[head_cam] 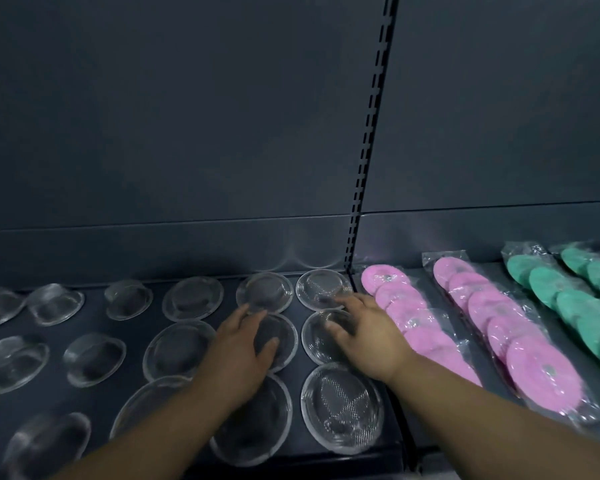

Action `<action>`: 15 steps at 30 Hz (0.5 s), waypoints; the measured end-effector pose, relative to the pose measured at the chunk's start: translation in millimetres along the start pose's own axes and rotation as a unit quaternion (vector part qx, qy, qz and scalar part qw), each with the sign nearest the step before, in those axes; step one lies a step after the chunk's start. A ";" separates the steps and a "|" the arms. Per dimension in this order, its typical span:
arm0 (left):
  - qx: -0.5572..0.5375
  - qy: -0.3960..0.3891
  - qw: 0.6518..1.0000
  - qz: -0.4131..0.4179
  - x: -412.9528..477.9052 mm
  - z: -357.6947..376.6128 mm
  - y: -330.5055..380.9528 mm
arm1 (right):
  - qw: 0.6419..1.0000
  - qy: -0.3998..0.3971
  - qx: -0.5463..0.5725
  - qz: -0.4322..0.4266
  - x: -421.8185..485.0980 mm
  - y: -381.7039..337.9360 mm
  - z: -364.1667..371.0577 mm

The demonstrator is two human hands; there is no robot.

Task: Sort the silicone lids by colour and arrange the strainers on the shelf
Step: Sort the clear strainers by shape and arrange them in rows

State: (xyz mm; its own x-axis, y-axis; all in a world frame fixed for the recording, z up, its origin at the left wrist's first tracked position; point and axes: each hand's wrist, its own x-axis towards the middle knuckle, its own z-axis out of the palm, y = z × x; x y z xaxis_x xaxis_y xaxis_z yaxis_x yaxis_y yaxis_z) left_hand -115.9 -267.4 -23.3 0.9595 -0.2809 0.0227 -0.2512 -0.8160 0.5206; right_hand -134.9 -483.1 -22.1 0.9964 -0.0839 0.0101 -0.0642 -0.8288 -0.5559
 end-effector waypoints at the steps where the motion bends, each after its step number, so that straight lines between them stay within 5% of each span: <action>1: 0.002 0.002 1.000 -0.002 -9.1 1.7 -0.3 | 1.000 0.001 0.001 -0.004 -7.6 1.6 0.4; 15: 0.019 -0.024 0.999 -0.015 -76.7 19.3 1.6 | 0.990 -0.068 -0.053 -0.110 -84.9 2.4 17.1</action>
State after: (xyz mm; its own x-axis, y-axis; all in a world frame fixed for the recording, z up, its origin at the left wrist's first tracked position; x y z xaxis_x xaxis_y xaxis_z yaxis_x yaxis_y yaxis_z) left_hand -192.3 -256.9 -40.7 0.9594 -0.2800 -0.0345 -0.2284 -0.8427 0.4875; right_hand -218.7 -468.5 -38.5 0.9847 0.1741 0.0041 0.1562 -0.8724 -0.4632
